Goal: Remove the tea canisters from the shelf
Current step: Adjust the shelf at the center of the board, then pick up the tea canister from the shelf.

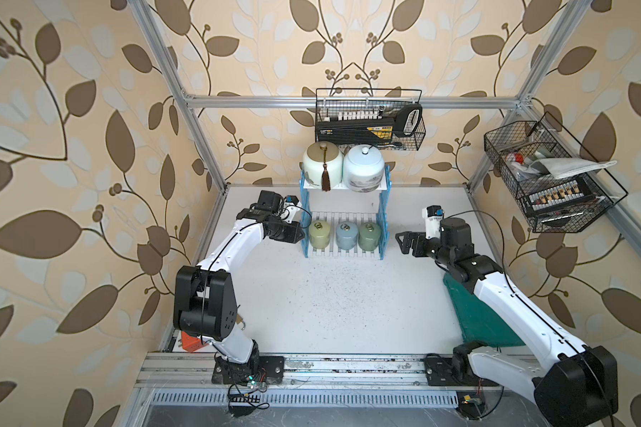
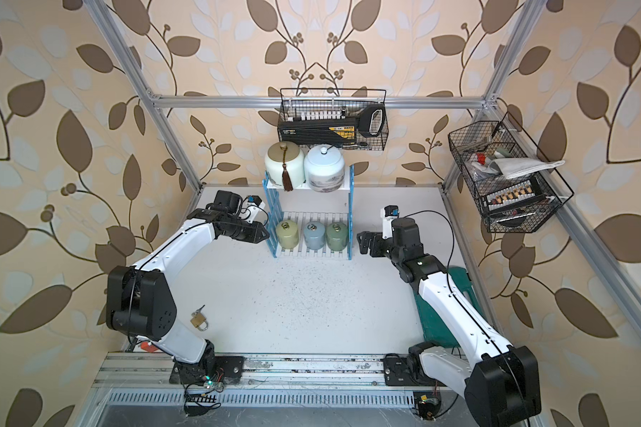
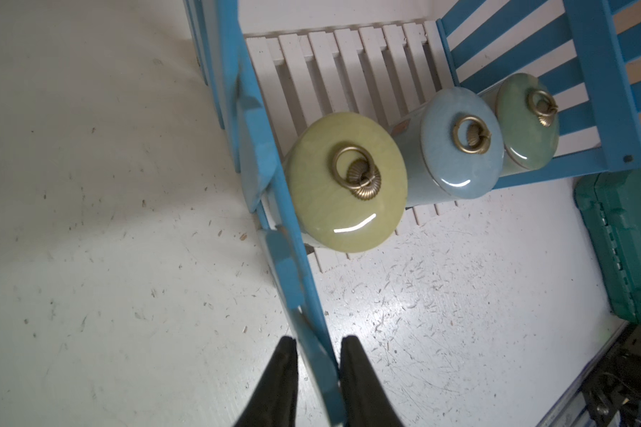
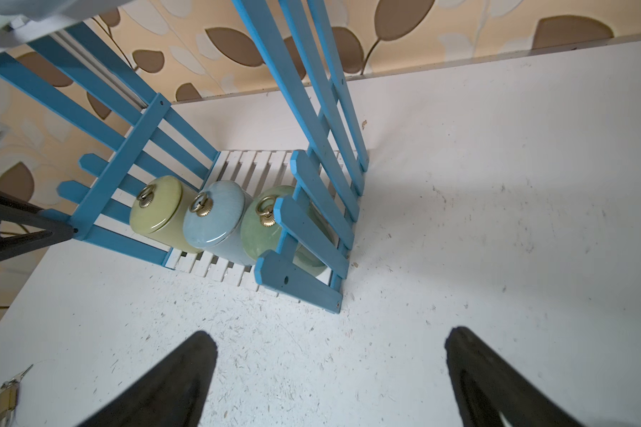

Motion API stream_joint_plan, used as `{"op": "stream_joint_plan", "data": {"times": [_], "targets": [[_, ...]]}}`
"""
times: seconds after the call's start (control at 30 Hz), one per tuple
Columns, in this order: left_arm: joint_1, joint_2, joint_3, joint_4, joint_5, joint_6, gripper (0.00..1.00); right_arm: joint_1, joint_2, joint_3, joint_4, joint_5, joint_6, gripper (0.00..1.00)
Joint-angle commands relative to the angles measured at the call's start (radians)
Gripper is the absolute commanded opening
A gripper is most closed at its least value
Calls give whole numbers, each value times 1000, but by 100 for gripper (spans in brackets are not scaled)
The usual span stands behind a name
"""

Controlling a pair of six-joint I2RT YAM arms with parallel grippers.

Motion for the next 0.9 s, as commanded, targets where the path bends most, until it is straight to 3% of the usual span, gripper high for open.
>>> {"op": "stream_joint_plan", "data": {"times": [0.0, 0.17, 0.37, 0.6, 0.87], "targets": [[8, -14, 31, -11, 20, -24, 38, 29, 1, 93, -3, -19, -36, 99], [10, -134, -53, 29, 40, -23, 68, 140, 86, 332, -150, 86, -125, 99], [41, -313, -159, 73, 50, 3, 97, 186, 180, 583, -235, 87, -144, 99], [175, -481, -300, 164, 143, -40, 99, 196, 346, 897, -330, 73, -180, 98], [267, -564, -358, 193, 148, -16, 98, 204, 540, 1203, -387, 60, -209, 96]]}}
